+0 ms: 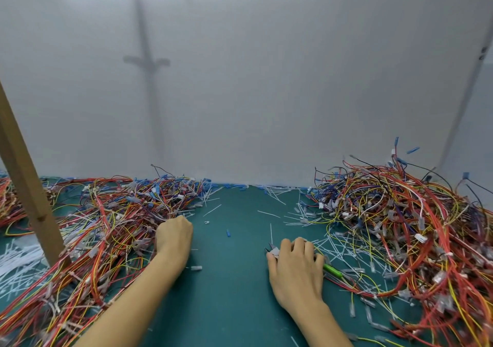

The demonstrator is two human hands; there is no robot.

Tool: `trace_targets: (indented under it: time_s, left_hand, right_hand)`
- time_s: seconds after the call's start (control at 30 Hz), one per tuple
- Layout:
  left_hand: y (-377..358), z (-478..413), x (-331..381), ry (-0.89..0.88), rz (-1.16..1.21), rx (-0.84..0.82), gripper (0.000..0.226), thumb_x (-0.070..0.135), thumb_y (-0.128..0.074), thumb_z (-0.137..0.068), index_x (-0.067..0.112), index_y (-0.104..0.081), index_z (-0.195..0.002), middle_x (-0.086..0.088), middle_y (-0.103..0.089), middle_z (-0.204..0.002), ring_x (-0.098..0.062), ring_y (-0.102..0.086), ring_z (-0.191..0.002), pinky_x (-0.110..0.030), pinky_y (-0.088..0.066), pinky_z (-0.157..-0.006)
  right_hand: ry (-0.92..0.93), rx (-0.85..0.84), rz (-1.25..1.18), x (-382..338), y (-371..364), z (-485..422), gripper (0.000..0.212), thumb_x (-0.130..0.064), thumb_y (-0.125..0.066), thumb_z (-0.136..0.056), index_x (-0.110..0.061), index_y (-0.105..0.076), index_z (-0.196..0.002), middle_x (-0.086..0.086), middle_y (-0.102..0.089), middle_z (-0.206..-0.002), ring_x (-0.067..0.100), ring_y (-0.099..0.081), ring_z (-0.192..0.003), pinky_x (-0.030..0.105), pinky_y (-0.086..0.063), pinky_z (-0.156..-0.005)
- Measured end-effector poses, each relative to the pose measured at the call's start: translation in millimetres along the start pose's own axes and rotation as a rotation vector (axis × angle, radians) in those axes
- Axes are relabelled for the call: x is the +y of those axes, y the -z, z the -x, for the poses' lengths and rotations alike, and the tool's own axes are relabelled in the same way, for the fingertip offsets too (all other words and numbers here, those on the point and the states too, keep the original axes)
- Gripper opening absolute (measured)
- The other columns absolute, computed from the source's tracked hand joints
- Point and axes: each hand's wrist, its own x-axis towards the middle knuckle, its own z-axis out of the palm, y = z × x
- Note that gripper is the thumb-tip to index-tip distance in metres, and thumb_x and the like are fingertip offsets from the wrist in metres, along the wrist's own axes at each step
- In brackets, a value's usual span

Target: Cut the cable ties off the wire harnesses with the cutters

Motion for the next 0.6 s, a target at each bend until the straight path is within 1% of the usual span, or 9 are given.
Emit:
trace_targets:
  time_s: [0.07,0.13,0.17,0.23,0.3,0.37,0.4,0.53,0.6]
  left_hand:
    - [3,-4,-4,0.044,0.087,-0.031,0.034,-0.002,-0.046,-0.094,0.009,-0.057,-0.124,-0.003,-0.066,-0.121,-0.021,-0.065,-0.112,-0.029,-0.053,-0.080]
    - [6,-8,-9,0.071,0.183,-0.082,0.036,-0.003,-0.046,-0.093,0.007,-0.059,-0.125,-0.007,-0.064,-0.125,-0.027,-0.062,-0.115,-0.034,-0.051,-0.084]
    - [7,-9,-10,0.087,0.231,-0.106,0.036,-0.002,-0.046,-0.093,0.007,-0.059,-0.125,-0.009,-0.063,-0.126,-0.029,-0.061,-0.116,-0.036,-0.051,-0.085]
    - [9,-10,-12,0.127,0.335,-0.146,0.033,0.000,-0.046,-0.093,0.006,-0.059,-0.123,-0.011,-0.062,-0.125,-0.031,-0.060,-0.116,-0.037,-0.049,-0.085]
    - [7,-9,-13,0.134,0.462,-0.156,0.027,0.003,-0.049,-0.091,0.005,-0.056,-0.117,-0.014,-0.062,-0.119,-0.033,-0.060,-0.112,-0.037,-0.048,-0.083]
    - [7,-7,-16,0.101,0.584,-0.143,0.017,0.009,-0.053,-0.089,0.006,-0.052,-0.107,-0.014,-0.061,-0.111,-0.034,-0.060,-0.104,-0.038,-0.050,-0.083]
    - [8,-6,-17,0.075,0.624,-0.136,0.016,0.013,-0.055,-0.089,0.008,-0.049,-0.103,-0.014,-0.061,-0.108,-0.033,-0.059,-0.101,-0.039,-0.052,-0.083]
    - [10,12,-18,-0.052,0.602,-0.118,0.024,0.029,-0.056,-0.088,0.012,-0.049,-0.104,-0.011,-0.062,-0.105,-0.030,-0.060,-0.096,-0.036,-0.052,-0.081]
    - [11,22,-18,-0.059,0.572,-0.108,0.025,0.036,-0.053,-0.089,0.016,-0.048,-0.104,-0.008,-0.063,-0.106,-0.029,-0.061,-0.096,-0.035,-0.052,-0.080]
  right_hand:
    - [-0.012,-0.013,0.002,1,-2,-1,0.029,-0.038,-0.078,-0.076,-0.012,-0.066,-0.080,0.011,-0.064,-0.083,0.033,-0.061,-0.081,0.045,-0.048,-0.069]
    - [-0.009,-0.029,-0.007,1,-3,-3,0.030,-0.045,-0.055,-0.092,-0.016,-0.063,-0.098,0.008,-0.062,-0.103,0.031,-0.056,-0.100,0.045,-0.043,-0.083]
    - [-0.007,-0.044,-0.009,2,-5,-4,0.033,-0.047,-0.044,-0.097,-0.018,-0.059,-0.105,0.006,-0.059,-0.111,0.029,-0.052,-0.107,0.044,-0.039,-0.088]
    - [-0.002,-0.060,-0.012,5,-6,-5,0.037,-0.049,-0.033,-0.099,-0.022,-0.053,-0.112,0.003,-0.053,-0.118,0.027,-0.046,-0.113,0.042,-0.035,-0.092]
    - [0.002,-0.069,-0.013,6,-7,-5,0.037,-0.050,-0.029,-0.100,-0.023,-0.050,-0.114,0.001,-0.051,-0.120,0.025,-0.044,-0.115,0.041,-0.033,-0.094]
    - [-0.003,-0.090,-0.013,6,-6,-5,0.037,-0.051,-0.028,-0.100,-0.023,-0.048,-0.115,0.001,-0.050,-0.121,0.024,-0.042,-0.116,0.041,-0.032,-0.094]
    - [-0.003,-0.097,-0.008,6,-7,-5,0.037,-0.051,-0.028,-0.100,-0.023,-0.048,-0.116,0.001,-0.049,-0.122,0.025,-0.041,-0.117,0.041,-0.032,-0.094]
    - [-0.013,-0.121,0.000,6,-3,-5,0.038,-0.052,-0.028,-0.100,-0.023,-0.047,-0.116,0.001,-0.049,-0.123,0.024,-0.041,-0.118,0.041,-0.031,-0.096]
    - [-0.022,-0.130,-0.028,5,-1,-4,0.038,-0.052,-0.028,-0.100,-0.023,-0.047,-0.116,0.000,-0.049,-0.123,0.024,-0.041,-0.118,0.040,-0.032,-0.095]
